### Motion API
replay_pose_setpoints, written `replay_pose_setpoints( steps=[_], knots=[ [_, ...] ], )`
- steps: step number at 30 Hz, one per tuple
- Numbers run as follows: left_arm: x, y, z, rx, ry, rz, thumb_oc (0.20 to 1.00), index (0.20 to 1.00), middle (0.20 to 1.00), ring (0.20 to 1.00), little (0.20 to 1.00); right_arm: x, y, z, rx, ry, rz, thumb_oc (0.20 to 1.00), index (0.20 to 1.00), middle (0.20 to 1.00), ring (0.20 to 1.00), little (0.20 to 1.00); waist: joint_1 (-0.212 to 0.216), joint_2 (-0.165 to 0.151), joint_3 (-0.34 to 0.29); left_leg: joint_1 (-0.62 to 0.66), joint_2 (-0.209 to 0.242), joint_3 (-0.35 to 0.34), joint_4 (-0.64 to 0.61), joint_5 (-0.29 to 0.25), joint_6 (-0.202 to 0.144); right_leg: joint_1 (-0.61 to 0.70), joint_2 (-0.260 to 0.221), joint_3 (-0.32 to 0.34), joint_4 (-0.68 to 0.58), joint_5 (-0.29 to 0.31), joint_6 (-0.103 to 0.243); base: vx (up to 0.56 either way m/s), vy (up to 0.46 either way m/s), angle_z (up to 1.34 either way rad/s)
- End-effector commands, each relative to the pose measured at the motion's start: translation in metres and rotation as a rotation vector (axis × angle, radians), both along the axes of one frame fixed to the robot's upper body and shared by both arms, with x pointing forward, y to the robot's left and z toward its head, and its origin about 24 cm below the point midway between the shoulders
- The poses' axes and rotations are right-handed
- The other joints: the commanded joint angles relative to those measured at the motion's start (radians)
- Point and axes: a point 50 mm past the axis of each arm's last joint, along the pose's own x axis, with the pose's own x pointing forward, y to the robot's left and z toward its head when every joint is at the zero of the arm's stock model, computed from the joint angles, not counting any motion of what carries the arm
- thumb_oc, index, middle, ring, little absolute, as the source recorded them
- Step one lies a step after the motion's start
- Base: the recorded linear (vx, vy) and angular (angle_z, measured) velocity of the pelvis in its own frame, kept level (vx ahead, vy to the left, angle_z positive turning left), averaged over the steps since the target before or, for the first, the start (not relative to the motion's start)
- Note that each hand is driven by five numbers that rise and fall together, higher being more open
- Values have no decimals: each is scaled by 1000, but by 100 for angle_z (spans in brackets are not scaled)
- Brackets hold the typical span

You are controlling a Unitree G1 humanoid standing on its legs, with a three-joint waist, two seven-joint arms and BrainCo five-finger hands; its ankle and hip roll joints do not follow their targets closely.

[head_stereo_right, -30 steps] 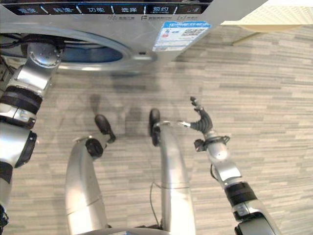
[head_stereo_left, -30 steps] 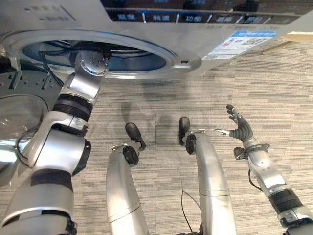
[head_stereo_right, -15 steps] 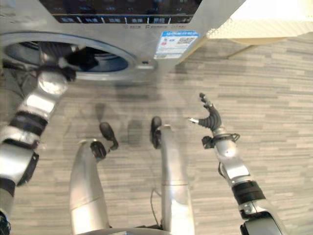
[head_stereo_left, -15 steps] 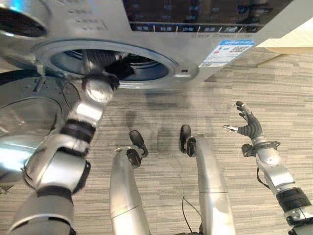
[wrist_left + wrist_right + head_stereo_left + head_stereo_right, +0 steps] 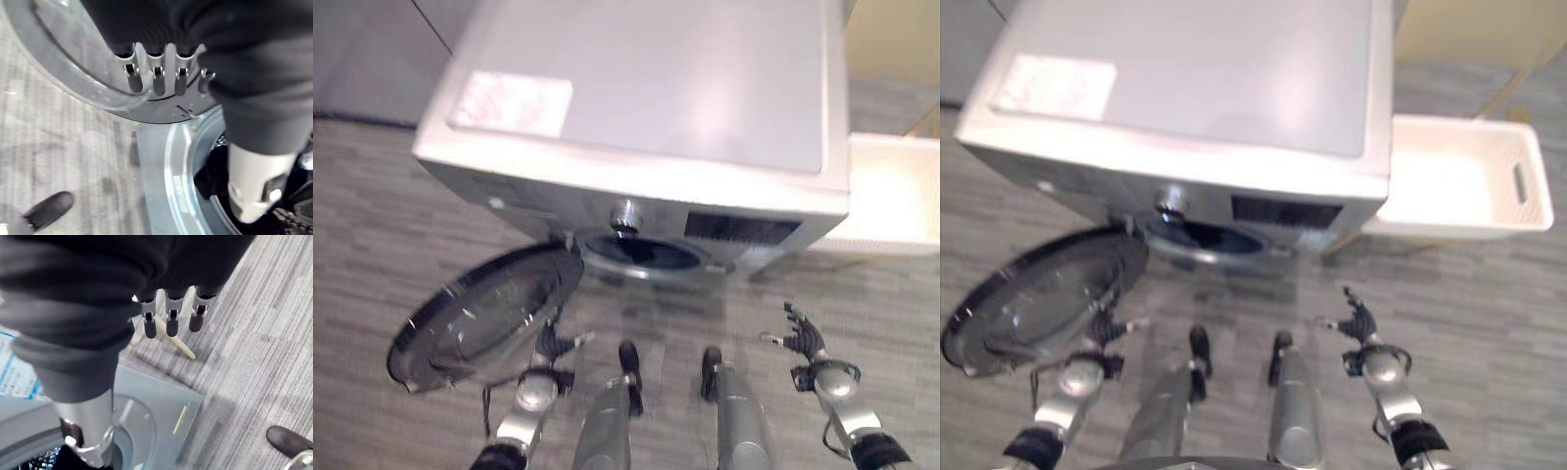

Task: Grab the laundry basket,head to the washer,open it,put in the laundry and shut it.

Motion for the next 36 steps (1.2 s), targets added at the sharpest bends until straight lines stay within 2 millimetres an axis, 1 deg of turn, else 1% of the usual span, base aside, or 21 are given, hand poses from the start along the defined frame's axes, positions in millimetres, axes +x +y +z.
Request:
replay_pose_setpoints(
  steps=[1,3,4,5,6,7,8,9,10,11,12,13,15,16,17,18,19,21,26,30,36],
  knots=[
    [9,8,8,34,-42,-12,1000,1000,1000,1000,1000,-4,-13,0,-77,24,18,1000,1000,1000,1000,1000,-9,0,-10,83,-22,-17,-29,-94,-17,63,-1,0,-269,229,90,85,138,-10],
    [-5,8,-5,44,20,13,1000,1000,1000,1000,1000,-11,-12,-9,-87,66,10,1000,1000,1000,1000,1000,-1,4,-22,154,-28,-4,-122,-47,-15,101,-5,-14,-295,271,116,11,130,-26],
    [-6,11,-6,52,33,23,1000,1000,1000,1000,1000,-11,-11,-10,-85,73,7,1000,1000,1000,1000,1000,-1,11,-30,167,-18,-3,-152,-29,-14,95,4,-3,-272,258,119,-111,91,-41],
    [-11,11,-11,60,59,17,1000,1000,1000,1000,1000,-16,-8,-17,-70,106,2,1000,1000,1000,1000,1000,1,26,-30,201,-5,2,-195,3,-8,120,45,27,-188,187,114,-105,59,-34],
    [-11,11,-11,60,59,17,1000,1000,1000,1000,1000,-16,-8,-17,-70,106,2,1000,1000,1000,1000,1000,2,26,-32,198,-4,3,-195,4,-8,118,46,28,-189,190,114,-198,36,-14],
    [-15,10,-15,75,86,8,1000,1000,1000,1000,1000,-23,-6,-25,-58,142,-4,1000,1000,1000,1000,1000,9,33,-39,216,8,6,-215,23,-5,161,77,39,-84,123,99,-152,-24,-5],
    [-16,11,-15,80,89,11,1000,1000,1000,1000,1000,-26,-4,-30,-55,162,-3,1000,1000,1000,1000,1000,17,36,-53,217,14,9,-227,36,-7,186,88,42,-32,111,96,-152,-24,10],
    [-16,11,-15,80,89,11,1000,1000,1000,1000,1000,-26,-4,-30,-55,162,-3,1000,1000,1000,1000,1000,18,38,-56,215,16,9,-227,37,-8,184,90,42,-34,114,95,-135,-128,22],
    [-21,12,-16,75,95,23,1000,1000,1000,1000,1000,-30,1,-34,-43,177,-1,1000,1000,1000,1000,1000,48,21,-81,202,14,13,-238,59,-18,292,105,22,-70,61,84,-157,-184,22],
    [-18,12,-15,80,86,23,1000,1000,1000,1000,1000,-30,4,-35,-35,181,1,1000,1000,1000,1000,1000,63,12,-93,172,16,17,-242,81,-30,337,126,24,-184,32,69,-296,-305,-7],
    [-20,11,-16,75,87,28,1000,1000,1000,1000,1000,-31,7,-38,-15,188,-12,1000,1000,1000,1000,1000,83,7,-109,126,24,6,-249,135,-55,355,169,45,-307,-6,36,-326,-234,-32],
    [-17,9,-15,74,80,32,1000,1000,1000,1000,1000,-28,6,-35,-20,171,-15,1000,1000,1000,1000,1000,89,13,-105,87,33,10,-249,166,-76,350,181,55,-339,3,28,-336,-171,-29],
    [-15,4,-15,61,75,19,1000,1000,1000,1000,1000,-26,2,-32,-29,159,-26,1000,1000,1000,1000,1000,92,21,-97,45,41,10,-245,192,-105,354,188,37,-392,19,18,-289,-49,10],
    [-12,2,-15,58,69,8,1000,1000,1000,1000,1000,-26,0,-31,-28,154,-33,1000,1000,1000,1000,1000,93,20,-90,34,39,7,-231,182,-105,351,184,31,-401,24,15,-348,1,41],
    [-14,-1,-16,57,80,-9,1000,1000,1000,1000,1000,-28,-3,-33,-32,166,-38,1000,1000,1000,1000,1000,81,9,-88,34,26,-11,-169,131,-81,340,161,3,-407,46,18,-242,19,31],
    [-14,-1,-16,57,80,-9,1000,1000,1000,1000,1000,-28,-3,-33,-32,166,-38,1000,1000,1000,1000,1000,81,9,-89,33,26,-11,-169,130,-81,339,161,3,-407,46,18,-236,53,25],
    [-15,-1,-16,53,79,-12,1000,1000,1000,1000,1000,-32,-4,-35,-33,184,-34,1000,1000,1000,1000,1000,68,-7,-89,58,15,-30,-86,61,-64,329,134,-13,-393,65,15,-108,56,29],
    [-16,-1,-16,52,79,-15,1000,1000,1000,1000,1000,-35,-6,-37,-37,199,-41,1000,1000,1000,1000,1000,51,-8,-109,127,15,-41,-87,1,-61,325,125,-26,-397,73,18,-30,88,38],
    [-6,4,-2,155,18,-68,1000,1000,1000,1000,1000,-42,-8,-42,-20,220,-69,1000,1000,1000,1000,1000,37,2,-150,201,0,-49,-173,7,-55,348,125,-27,-404,84,29,107,95,29],
    [13,15,19,269,-70,-110,1000,1000,1000,1000,1000,-41,-4,-43,-16,224,-60,1000,1000,1000,1000,1000,28,7,-178,260,-13,-33,-237,7,-50,374,118,-20,-417,96,44,113,120,3],
    [57,61,87,606,-265,-110,1000,1000,1000,1000,1000,-37,-4,-36,-39,194,-15,1000,1000,1000,1000,1000,7,7,-200,282,-17,-1,-249,-19,-50,369,106,-5,-415,115,70,48,94,-19]
  ],
)
